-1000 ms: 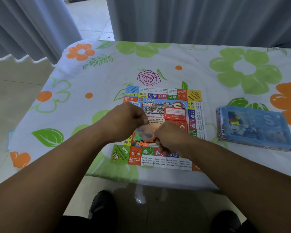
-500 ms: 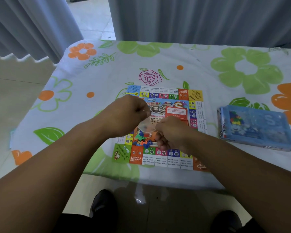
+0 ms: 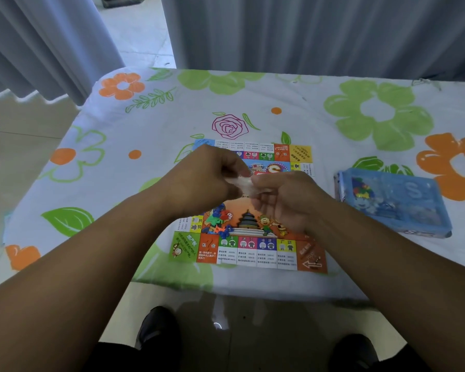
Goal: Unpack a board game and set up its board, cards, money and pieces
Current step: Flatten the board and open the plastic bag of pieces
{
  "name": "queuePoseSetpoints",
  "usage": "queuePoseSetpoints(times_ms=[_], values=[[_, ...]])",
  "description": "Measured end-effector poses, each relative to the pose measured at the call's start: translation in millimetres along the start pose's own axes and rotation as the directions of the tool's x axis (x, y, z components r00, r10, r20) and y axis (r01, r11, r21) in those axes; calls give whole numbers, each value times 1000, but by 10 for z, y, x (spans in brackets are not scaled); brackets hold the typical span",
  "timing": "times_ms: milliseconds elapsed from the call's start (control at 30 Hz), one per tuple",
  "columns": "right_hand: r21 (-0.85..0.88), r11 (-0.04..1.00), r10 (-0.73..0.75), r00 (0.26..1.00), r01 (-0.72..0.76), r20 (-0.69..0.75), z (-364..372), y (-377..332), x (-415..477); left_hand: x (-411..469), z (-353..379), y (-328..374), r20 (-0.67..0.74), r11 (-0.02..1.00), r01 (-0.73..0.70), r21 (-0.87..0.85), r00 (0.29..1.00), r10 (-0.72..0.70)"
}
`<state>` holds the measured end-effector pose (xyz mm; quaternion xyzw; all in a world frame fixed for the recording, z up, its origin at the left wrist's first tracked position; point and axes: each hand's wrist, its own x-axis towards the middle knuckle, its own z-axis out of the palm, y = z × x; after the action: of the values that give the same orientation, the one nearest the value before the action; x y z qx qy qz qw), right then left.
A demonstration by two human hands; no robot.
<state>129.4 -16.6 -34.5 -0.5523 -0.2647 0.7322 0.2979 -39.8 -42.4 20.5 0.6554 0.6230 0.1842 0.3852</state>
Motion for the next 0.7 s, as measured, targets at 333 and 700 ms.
queuePoseSetpoints(times_ms=[333, 700], values=[[-178, 974, -176, 956, 136, -233, -442, -120, -139, 120, 494, -481, 147, 816, 184, 548, 939, -311], [-205, 966, -227, 896, 157, -381, -928, -329, -322, 199, 735, -356, 133, 798, 135, 587, 957, -259]])
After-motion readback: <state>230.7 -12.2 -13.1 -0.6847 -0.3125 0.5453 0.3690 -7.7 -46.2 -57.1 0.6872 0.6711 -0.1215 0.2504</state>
